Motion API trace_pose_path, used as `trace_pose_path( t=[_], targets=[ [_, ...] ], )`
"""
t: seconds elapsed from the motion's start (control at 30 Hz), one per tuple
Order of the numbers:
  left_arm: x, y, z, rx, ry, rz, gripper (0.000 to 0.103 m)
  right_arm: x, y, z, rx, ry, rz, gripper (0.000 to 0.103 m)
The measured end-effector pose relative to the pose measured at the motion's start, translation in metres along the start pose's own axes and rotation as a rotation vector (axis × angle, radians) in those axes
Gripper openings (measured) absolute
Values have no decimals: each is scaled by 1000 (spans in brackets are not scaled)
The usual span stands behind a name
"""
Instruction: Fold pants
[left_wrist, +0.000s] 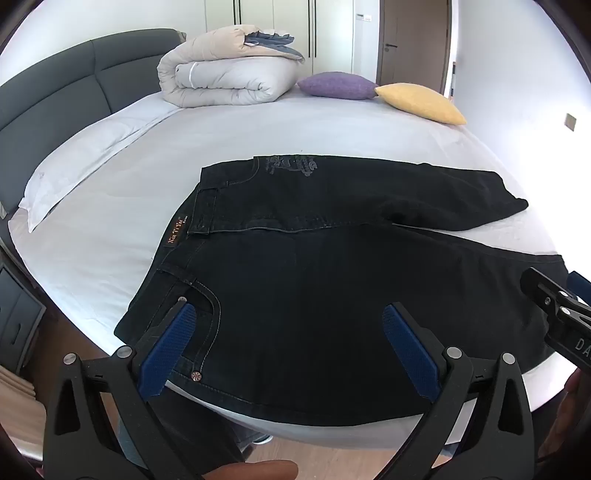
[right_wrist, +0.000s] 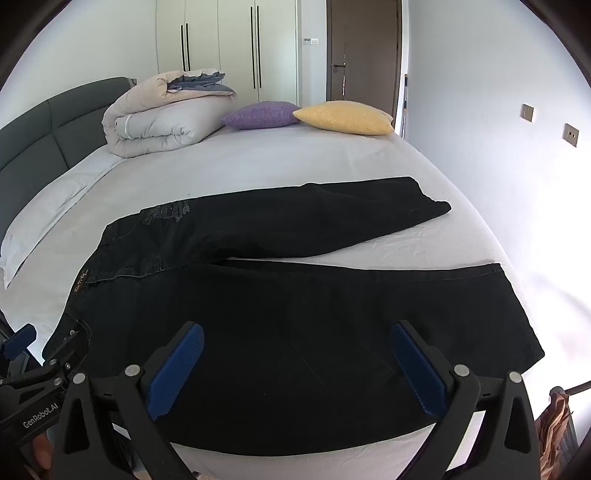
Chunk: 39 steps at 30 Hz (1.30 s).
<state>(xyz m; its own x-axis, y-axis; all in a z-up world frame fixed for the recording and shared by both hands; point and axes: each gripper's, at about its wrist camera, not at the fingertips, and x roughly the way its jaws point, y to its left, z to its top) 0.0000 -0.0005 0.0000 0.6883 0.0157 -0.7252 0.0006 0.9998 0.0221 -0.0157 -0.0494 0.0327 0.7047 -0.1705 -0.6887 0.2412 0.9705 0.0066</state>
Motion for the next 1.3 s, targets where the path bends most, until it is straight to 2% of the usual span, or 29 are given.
trace_pose_path(
  t=[1.3],
  targets=[
    [7,6,-8,-14,11,-9,103,4,3,-2,-26,29,-10,103]
  ],
)
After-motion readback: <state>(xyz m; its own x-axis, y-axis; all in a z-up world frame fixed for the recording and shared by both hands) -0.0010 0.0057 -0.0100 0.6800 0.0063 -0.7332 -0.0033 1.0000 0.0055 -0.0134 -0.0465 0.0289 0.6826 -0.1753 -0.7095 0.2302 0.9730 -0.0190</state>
